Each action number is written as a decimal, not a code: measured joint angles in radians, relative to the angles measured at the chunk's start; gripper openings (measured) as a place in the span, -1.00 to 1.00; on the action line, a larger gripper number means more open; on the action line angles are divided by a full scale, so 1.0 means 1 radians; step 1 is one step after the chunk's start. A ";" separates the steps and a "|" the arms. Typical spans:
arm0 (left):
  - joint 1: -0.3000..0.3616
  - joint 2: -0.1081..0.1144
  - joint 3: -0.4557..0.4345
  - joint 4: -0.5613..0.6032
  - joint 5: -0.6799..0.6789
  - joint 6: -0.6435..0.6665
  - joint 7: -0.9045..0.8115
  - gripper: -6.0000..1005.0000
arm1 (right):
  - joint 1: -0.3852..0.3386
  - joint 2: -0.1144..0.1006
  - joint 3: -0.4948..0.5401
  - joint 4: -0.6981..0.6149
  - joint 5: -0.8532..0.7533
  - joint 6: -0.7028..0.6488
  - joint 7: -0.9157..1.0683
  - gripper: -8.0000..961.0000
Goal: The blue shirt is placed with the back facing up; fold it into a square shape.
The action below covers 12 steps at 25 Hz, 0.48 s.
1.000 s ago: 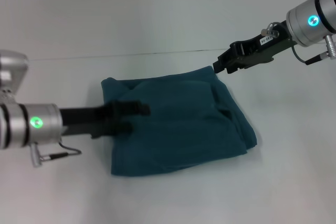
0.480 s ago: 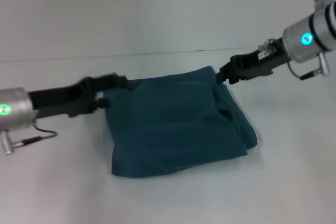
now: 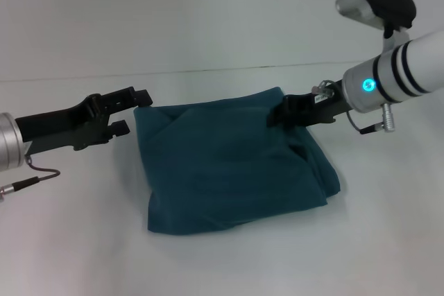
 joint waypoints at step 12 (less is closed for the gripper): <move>0.000 0.000 -0.002 0.002 0.000 -0.013 0.004 0.86 | 0.004 0.011 -0.006 0.027 0.003 0.022 0.002 -0.18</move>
